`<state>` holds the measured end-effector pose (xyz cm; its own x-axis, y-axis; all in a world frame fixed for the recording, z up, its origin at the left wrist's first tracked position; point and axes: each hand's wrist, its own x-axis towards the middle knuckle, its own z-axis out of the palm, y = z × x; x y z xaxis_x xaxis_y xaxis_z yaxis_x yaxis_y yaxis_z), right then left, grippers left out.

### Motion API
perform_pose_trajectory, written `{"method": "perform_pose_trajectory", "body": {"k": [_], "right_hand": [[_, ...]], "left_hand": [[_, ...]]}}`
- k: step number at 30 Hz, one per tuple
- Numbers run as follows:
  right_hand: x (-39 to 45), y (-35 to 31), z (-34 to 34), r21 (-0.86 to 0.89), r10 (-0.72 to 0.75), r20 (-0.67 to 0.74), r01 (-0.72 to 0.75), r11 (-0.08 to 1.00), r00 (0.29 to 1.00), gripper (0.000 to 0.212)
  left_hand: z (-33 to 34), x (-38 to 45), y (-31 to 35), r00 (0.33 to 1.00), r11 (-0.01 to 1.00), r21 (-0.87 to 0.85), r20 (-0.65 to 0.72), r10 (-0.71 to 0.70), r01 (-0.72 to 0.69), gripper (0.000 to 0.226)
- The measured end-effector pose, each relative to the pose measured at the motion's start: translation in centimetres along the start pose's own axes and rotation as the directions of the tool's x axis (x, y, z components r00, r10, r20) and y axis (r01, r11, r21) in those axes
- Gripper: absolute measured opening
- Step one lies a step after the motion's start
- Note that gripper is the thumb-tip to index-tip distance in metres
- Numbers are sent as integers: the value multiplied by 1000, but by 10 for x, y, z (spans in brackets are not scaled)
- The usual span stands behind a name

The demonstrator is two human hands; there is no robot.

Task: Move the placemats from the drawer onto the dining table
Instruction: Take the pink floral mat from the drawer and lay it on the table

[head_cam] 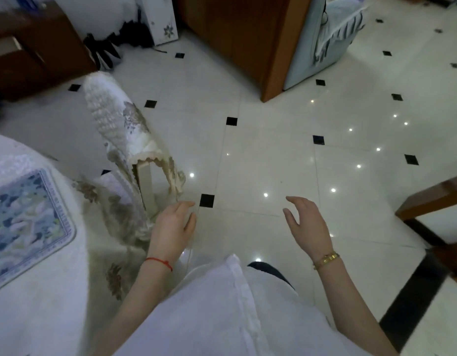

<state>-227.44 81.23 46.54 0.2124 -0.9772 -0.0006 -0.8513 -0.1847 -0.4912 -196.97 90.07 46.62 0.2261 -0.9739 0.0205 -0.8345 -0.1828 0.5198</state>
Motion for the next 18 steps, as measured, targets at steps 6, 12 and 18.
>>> {"method": "perform_pose_trajectory", "body": {"k": [6,12,18], "right_hand": [[128,4,10,2,-4,56,4,1000,998,34],[303,6,35,4,-64,128,64,998,990,35],[532,-46,28,-28,-299,164,307,951,940,34]], "left_hand": [[-4,139,4,999,999,22,-27,-42,43,29],[22,281,-19,990,991,-25,-41,-133,132,29],[7,426,-27,945,967,-66,-203,-256,248,25]]}}
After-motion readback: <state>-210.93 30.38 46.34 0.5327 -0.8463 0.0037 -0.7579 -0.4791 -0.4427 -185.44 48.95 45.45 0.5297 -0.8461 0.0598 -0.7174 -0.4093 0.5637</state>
